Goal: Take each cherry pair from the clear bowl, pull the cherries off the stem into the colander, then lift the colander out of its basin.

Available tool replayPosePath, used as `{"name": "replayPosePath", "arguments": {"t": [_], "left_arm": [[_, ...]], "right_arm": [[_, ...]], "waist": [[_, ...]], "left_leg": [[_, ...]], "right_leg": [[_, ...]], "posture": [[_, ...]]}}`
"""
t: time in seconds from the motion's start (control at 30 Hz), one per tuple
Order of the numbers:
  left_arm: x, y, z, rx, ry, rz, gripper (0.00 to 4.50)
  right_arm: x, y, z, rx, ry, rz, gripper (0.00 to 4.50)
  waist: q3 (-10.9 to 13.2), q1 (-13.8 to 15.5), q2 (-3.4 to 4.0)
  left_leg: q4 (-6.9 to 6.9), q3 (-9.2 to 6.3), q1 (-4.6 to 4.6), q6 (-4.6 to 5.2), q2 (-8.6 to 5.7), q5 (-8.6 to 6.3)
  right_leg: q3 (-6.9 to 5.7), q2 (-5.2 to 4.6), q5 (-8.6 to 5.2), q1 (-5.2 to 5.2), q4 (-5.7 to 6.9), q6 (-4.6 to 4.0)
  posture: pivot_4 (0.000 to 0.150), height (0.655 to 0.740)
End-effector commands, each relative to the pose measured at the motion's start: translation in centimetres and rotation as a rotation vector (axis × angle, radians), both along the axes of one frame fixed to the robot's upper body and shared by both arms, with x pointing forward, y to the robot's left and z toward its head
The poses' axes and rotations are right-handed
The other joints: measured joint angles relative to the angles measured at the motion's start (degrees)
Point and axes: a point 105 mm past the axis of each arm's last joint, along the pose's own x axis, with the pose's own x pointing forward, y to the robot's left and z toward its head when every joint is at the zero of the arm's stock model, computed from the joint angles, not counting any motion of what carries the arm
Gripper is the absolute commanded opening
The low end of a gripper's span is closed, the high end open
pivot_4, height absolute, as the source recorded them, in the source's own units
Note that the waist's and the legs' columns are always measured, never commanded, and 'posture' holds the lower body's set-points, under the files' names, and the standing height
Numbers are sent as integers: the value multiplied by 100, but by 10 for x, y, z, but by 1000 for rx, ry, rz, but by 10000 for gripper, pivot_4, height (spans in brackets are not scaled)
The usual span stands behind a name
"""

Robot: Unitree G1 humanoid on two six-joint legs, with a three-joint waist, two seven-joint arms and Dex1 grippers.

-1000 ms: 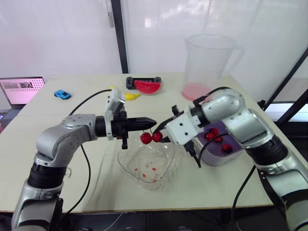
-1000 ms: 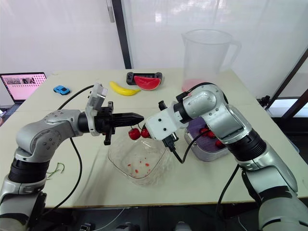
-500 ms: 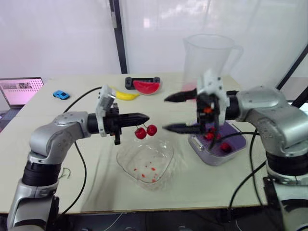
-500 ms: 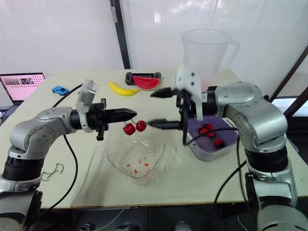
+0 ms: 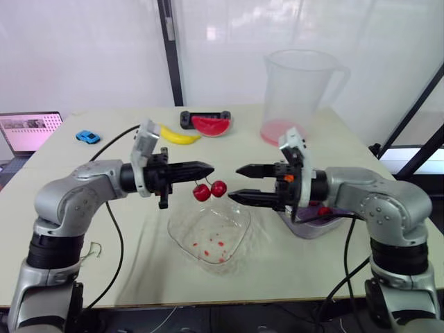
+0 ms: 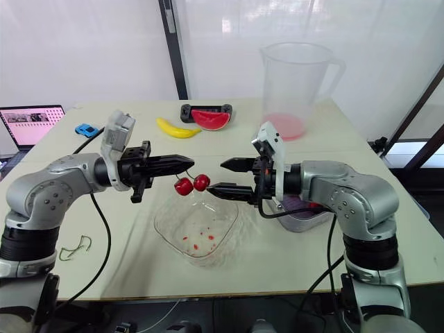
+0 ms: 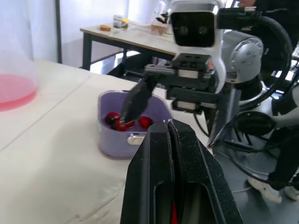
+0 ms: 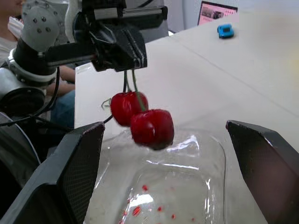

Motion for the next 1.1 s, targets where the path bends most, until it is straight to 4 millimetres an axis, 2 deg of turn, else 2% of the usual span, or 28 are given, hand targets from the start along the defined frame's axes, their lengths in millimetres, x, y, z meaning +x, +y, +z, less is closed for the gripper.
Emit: {"name": "replayPosePath", "arguments": {"t": [0.03, 0.17, 0.2, 0.23, 0.37, 1.1], "left_arm": [[-6, -3, 10, -15, -39, -18, 0], [-6, -4, 9, -10, -37, -16, 0], [-6, -4, 8, -9, -35, -17, 0], [-7, -5, 8, -9, -35, -18, 0], [-6, -4, 8, -9, -32, -19, 0], [-7, -2, 7, -12, -33, -26, 0]], "right_arm": [[-5, 12, 8, 16, -58, 54, 44690], [-11, 24, 2, 24, -42, 96, 44690], [-11, 25, 1, 27, -40, 96, 38391], [-11, 26, 1, 31, -38, 94, 36424], [-10, 26, -1, 25, -37, 84, 18225], [-7, 24, -5, -48, -123, 94, 18225]], "waist": [[0, 15, 0], [0, 5, 0], [0, 4, 0], [0, 2, 0], [0, 17, 0], [0, 12, 0]], "left_leg": [[0, 0, 0, 0, 0, 0], [4, -2, 0, 1, -1, 0], [2, -3, 0, 0, 0, 0], [2, -3, 0, -1, 0, 1], [3, -3, 0, -6, -1, 4], [2, -2, 0, 1, -1, -1]], "right_leg": [[0, -1, 0, 0, 0, 0], [-1, -2, 0, 3, -1, 0], [-1, -1, 0, 2, -1, 0], [-1, 0, 0, 2, 0, 0], [-1, -1, 0, 2, 0, 0], [-1, -1, 0, 2, -1, 0]], "posture": [[1500, 7400], [1500, 7400], [1500, 7400], [1500, 7400], [1500, 7400], [1500, 7400]]}}
